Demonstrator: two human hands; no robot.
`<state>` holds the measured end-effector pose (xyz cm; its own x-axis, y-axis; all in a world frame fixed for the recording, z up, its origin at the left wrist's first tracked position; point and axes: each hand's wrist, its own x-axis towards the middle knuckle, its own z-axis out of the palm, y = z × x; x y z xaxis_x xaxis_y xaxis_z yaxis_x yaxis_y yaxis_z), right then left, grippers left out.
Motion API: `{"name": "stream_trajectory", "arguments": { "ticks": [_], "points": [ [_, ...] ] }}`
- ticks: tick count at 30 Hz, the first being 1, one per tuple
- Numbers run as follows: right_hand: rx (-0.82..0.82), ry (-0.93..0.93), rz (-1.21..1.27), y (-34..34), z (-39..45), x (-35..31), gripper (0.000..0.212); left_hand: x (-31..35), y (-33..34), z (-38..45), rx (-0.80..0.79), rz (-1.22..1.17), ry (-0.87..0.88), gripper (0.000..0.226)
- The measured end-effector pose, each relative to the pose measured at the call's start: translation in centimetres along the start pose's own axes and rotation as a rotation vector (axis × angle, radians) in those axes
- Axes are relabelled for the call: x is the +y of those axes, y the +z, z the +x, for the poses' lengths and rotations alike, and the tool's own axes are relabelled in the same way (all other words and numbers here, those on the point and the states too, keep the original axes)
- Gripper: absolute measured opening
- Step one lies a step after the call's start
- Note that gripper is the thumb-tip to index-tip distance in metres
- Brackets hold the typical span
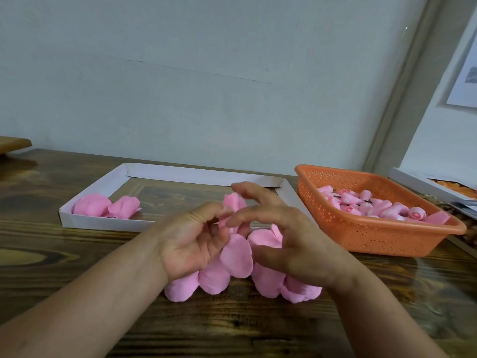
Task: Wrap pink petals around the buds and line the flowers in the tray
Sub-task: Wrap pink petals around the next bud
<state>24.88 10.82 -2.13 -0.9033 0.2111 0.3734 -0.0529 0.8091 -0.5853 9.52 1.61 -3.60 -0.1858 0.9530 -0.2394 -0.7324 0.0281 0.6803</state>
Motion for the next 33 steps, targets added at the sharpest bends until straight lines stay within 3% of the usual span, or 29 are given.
{"name": "stream_trajectory", "arguments": {
  "ticks": [2, 7, 10, 11, 15, 25, 33],
  "points": [
    [0.013, -0.019, 0.012, 0.5, 0.1, -0.2, 0.037, -0.1, 0.4, -0.3, -0.017, 0.009, -0.027, 0.008],
    [0.002, -0.031, 0.066, 1.0, 0.2, -0.3, 0.017, -0.1, 0.2, -0.1, 0.030, 0.088, -0.025, 0.016],
    [0.127, -0.008, 0.248, 1.0, 0.2, 0.2, 0.009, -0.2, 0.1, 0.0, 0.039, 0.082, -0.048, 0.006],
    [0.189, 0.013, 0.317, 1.0, 0.2, 0.4, 0.008, -0.4, 0.1, 0.0, 0.019, 0.073, -0.066, 0.007],
    [0.319, 0.073, 0.365, 1.5, 0.4, 0.8, 0.011, -0.9, -0.2, 0.6, -0.004, 0.003, -0.050, 0.045],
    [0.345, 0.055, 0.458, 1.3, 0.6, 1.4, 0.010, -0.9, -0.2, 0.1, -0.099, 0.061, -0.056, 0.026],
    [0.316, 0.113, 0.442, 1.5, 0.3, 1.4, 0.013, -1.2, 0.2, -0.2, -0.126, 0.099, -0.039, 0.027]
  ]
}}
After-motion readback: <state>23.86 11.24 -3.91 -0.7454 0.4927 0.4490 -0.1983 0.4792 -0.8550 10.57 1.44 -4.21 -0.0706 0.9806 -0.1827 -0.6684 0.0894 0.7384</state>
